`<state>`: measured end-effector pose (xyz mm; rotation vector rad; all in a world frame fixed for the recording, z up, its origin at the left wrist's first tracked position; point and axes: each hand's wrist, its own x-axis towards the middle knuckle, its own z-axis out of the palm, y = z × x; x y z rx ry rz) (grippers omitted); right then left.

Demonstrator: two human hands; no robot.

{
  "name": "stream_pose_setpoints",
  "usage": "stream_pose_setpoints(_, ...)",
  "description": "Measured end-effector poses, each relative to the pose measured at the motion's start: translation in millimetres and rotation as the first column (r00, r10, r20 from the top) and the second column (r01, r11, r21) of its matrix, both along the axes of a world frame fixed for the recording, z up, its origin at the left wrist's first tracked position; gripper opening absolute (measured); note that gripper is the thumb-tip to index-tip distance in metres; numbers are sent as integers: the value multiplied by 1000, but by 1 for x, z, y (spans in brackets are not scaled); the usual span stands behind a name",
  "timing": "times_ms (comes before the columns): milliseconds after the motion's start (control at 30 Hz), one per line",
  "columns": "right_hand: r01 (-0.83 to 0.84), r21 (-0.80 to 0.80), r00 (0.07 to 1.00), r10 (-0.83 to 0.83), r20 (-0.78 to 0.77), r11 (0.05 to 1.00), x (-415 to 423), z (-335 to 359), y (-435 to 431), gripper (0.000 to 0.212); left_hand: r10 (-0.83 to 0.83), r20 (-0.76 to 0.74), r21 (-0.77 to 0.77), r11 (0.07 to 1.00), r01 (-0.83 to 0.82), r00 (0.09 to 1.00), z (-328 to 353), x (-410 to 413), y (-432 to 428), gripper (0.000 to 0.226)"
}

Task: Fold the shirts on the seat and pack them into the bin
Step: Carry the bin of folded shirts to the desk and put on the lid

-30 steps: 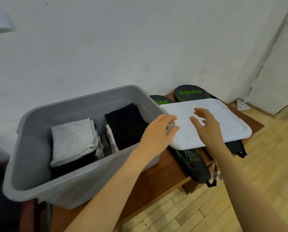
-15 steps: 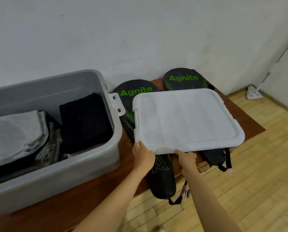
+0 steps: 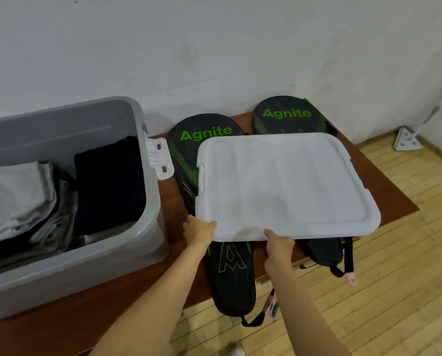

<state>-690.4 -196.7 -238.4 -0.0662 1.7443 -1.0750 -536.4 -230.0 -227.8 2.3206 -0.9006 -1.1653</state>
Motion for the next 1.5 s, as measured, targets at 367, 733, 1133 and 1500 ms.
stream_pose_setpoints(367, 78, -26, 997, -78, 1, 997, -13, 14, -6, 82, -149, 150, -162, 971, 173, 977, 41, -26, 17, 55)
stream_pose_setpoints(733, 196, -295, 978, -163, 134, 935, -2, 64, -13, 68, -144, 232, -469, 850, 241, 962, 122, -34, 16, 62)
stream_pose_setpoints(1133, 76, -547, 986, 17, 163, 834, 31, 136, -16, 69, -20, 277, -726, 651, 223, 961, 204, 2, 43, 70)
stream_pose_setpoints(1500, -188, -739, 969, 247, -31, 646, 139, 204, 36, 69, 169, 80, -819, 573, -32, 982, 243, 136, 118, 66)
